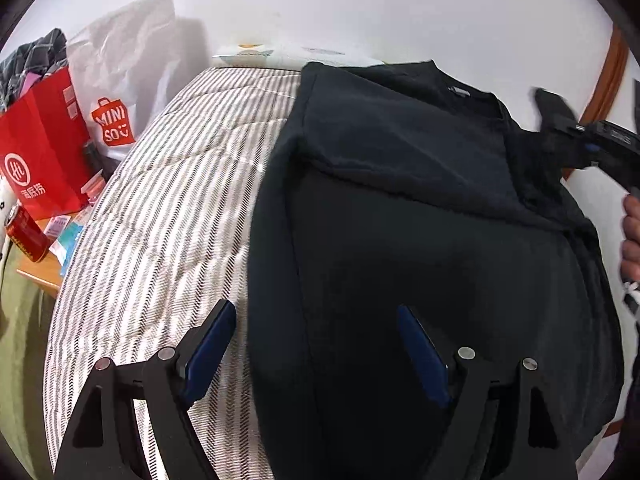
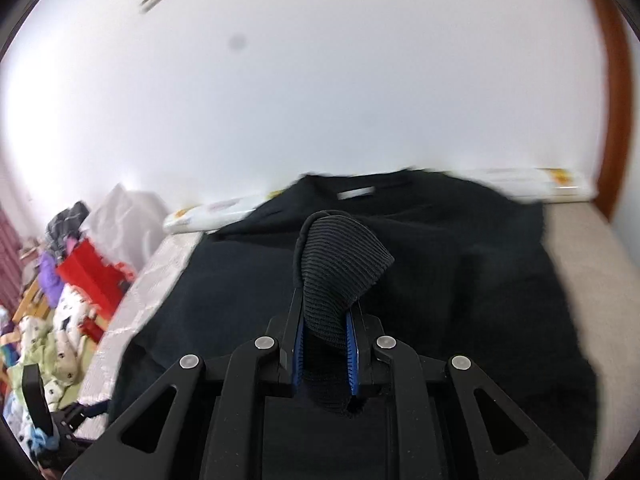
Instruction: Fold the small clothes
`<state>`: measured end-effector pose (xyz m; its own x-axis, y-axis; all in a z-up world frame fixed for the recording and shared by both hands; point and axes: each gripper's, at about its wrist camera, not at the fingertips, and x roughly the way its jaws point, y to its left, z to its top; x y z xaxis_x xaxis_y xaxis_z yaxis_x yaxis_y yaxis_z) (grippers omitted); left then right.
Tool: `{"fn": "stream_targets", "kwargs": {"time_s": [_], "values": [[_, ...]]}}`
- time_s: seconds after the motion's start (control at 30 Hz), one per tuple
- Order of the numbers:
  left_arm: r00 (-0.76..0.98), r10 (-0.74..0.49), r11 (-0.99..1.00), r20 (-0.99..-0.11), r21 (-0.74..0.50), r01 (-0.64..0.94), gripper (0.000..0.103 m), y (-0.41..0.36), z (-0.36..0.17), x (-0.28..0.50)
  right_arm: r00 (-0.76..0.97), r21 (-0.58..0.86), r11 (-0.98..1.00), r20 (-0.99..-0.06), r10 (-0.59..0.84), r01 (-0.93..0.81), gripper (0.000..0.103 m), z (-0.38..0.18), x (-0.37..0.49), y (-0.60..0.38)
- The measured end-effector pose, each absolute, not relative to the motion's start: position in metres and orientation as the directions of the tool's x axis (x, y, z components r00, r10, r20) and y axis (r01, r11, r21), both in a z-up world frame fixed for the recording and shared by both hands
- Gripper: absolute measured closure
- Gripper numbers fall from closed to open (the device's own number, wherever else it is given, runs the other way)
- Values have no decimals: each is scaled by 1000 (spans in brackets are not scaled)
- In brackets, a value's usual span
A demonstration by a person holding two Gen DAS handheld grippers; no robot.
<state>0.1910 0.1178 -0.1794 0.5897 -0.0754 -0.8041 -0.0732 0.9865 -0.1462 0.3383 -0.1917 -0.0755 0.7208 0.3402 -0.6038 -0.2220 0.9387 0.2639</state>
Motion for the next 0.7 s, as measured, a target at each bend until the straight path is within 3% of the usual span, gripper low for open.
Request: {"fn": "stream_targets", "kwargs": {"time_s": [0.13, 0.23, 0.3, 0.7], "values": [[598, -68, 986, -799, -144, -80, 22, 120, -175, 194, 653, 317, 893, -609, 449, -319, 86, -88, 352, -140], [615, -93, 984, -783, -168, -65, 22, 119, -168, 198, 626, 323, 866, -598, 500, -383, 71, -89, 347, -125], [623, -119, 981, -773, -190, -48, 22, 115, -164, 205, 657, 300, 873, -576, 487, -385, 55, -85, 338, -137], [673, -135, 986, -727, -165, 20, 24, 74, -140, 275, 705, 125, 983, -684, 186, -138, 52, -106, 294, -283]]}}
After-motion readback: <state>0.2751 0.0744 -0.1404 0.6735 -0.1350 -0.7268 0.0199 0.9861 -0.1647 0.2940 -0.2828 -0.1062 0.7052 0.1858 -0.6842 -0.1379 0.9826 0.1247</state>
